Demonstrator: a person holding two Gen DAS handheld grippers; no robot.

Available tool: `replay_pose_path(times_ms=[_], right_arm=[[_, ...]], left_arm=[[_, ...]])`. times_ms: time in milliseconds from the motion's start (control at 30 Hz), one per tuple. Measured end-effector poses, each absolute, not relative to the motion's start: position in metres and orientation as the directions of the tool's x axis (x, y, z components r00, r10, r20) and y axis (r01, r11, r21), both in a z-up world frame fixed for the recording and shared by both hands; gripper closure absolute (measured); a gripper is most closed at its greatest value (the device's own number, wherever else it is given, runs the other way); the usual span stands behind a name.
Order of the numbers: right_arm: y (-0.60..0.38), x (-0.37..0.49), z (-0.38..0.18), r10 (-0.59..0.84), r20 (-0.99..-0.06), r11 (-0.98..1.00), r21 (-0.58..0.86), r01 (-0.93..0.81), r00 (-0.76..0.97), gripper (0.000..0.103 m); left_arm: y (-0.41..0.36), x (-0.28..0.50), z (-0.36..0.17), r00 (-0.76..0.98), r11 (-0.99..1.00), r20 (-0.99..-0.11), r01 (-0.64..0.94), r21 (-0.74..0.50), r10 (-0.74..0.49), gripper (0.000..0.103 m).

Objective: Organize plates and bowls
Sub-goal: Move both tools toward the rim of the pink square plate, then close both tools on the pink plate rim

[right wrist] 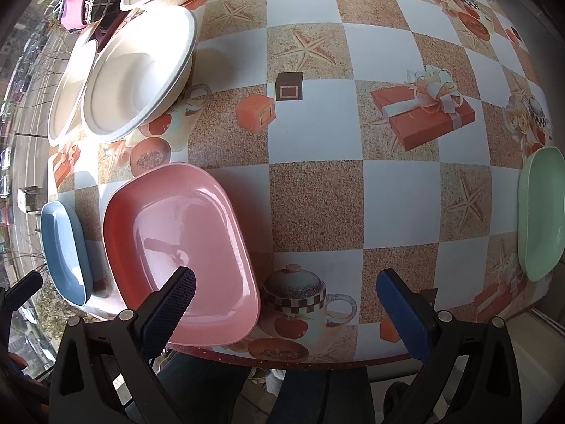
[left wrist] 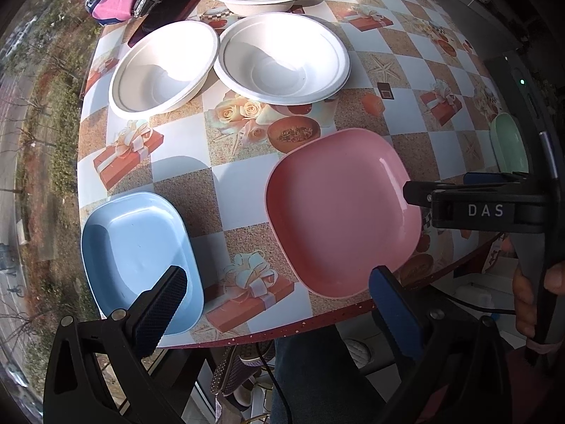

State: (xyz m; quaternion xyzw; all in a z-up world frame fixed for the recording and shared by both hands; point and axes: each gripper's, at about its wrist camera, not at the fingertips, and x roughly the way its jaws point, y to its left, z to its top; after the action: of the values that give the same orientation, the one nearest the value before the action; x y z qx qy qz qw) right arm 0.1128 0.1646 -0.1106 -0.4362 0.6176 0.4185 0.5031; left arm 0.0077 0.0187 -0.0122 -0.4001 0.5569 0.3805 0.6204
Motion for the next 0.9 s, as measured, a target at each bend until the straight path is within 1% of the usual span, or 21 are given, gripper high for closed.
replay_pose_path(times_ms=[67, 100, 133, 267, 333, 600, 667, 900], right_arm=[[0.166, 0.111, -0.111, -0.132, -0.984, 0.287, 0.077, -0.955, -0.119, 0.0], [0.166, 0.11, -0.117, -0.149, -0.986, 0.307, 0.026, -0.951, -0.075, 0.0], [0.167, 0.109, -0.118, -0.155, -0.985, 0.313, 0.019, -0.95, -0.071, 0.0], [0.17, 0.105, -0.114, -0.139, -0.988, 0.32, 0.02, -0.947, -0.068, 0.0], [0.169, 0.113, -0.111, -0.098, -0.99, 0.293, 0.072, -0.953, -0.105, 0.0], [0.174, 0.112, -0.108, -0.093, -0.991, 0.281, 0.071, -0.957, -0.101, 0.0], [0.174, 0.11, -0.108, -0.094, -0.991, 0.266, 0.07, -0.962, -0.098, 0.0], [0.176, 0.107, -0.109, -0.101, -0.993, 0.145, 0.047, -0.988, -0.062, 0.0]], left_arm=[[0.02, 0.007, -0.014, 0.087, 0.393, -0.996, -0.917, -0.069, 0.026, 0.0], [0.021, 0.007, -0.014, 0.086, 0.393, -0.996, -0.917, -0.068, 0.028, 0.0], [0.021, 0.006, -0.015, 0.084, 0.394, -0.996, -0.917, -0.067, 0.026, 0.0], [0.023, 0.005, -0.019, 0.082, 0.398, -0.996, -0.915, -0.066, 0.023, 0.0], [0.024, 0.005, -0.02, 0.081, 0.401, -0.996, -0.914, -0.065, 0.024, 0.0], [0.037, 0.015, -0.031, 0.063, 0.436, -0.997, -0.899, -0.041, 0.035, 0.0], [0.041, 0.017, -0.037, 0.069, 0.427, -0.997, -0.903, -0.053, 0.023, 0.0], [0.046, 0.014, -0.062, 0.129, 0.333, -0.988, -0.931, -0.152, -0.089, 0.0]])
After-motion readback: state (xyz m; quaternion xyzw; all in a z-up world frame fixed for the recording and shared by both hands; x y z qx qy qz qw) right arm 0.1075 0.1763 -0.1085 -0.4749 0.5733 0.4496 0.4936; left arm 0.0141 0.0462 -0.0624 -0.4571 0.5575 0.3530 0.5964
